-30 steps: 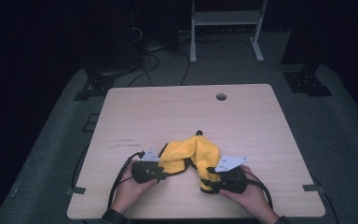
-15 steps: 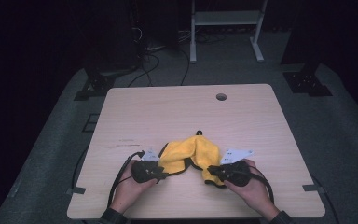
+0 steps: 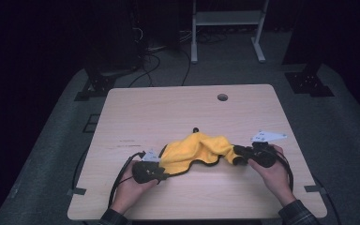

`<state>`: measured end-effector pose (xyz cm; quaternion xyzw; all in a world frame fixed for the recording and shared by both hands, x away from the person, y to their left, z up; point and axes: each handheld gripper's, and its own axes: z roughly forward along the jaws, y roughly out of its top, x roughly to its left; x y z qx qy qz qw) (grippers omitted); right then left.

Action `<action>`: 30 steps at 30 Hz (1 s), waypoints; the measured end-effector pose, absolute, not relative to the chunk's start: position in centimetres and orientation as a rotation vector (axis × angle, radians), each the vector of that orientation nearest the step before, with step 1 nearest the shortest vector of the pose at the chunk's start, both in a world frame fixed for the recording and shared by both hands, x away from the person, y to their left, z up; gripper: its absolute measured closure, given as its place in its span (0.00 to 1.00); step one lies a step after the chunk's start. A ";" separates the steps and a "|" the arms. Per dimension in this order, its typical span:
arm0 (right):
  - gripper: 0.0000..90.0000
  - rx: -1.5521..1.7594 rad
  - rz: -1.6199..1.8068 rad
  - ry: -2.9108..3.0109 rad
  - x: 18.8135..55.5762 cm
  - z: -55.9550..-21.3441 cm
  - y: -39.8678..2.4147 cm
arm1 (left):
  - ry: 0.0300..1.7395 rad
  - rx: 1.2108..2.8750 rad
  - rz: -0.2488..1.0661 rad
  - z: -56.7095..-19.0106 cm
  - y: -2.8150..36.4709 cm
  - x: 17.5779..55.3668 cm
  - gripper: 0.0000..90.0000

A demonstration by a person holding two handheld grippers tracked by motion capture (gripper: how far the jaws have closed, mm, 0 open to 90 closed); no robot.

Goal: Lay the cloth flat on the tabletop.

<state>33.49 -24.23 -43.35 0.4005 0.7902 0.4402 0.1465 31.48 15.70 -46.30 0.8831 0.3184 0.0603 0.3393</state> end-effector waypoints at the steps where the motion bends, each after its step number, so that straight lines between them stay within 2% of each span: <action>1: 0.95 1.176 1.260 2.263 33.9 -43.5 -24.7 | 0.830 2.298 0.157 -46.3 15.7 31.5 0.74; 9: 0.96 1.288 1.262 2.177 36.1 -43.9 -27.7 | 0.826 2.300 0.152 -46.3 15.8 31.6 0.75; 14: 0.96 1.278 1.356 2.126 35.8 -42.2 -28.6 | 0.826 2.301 0.150 -46.3 15.8 31.6 0.75; 30: 0.96 0.967 1.549 2.194 30.5 -35.9 -24.6 | 0.819 2.306 0.149 -46.3 15.8 31.6 0.75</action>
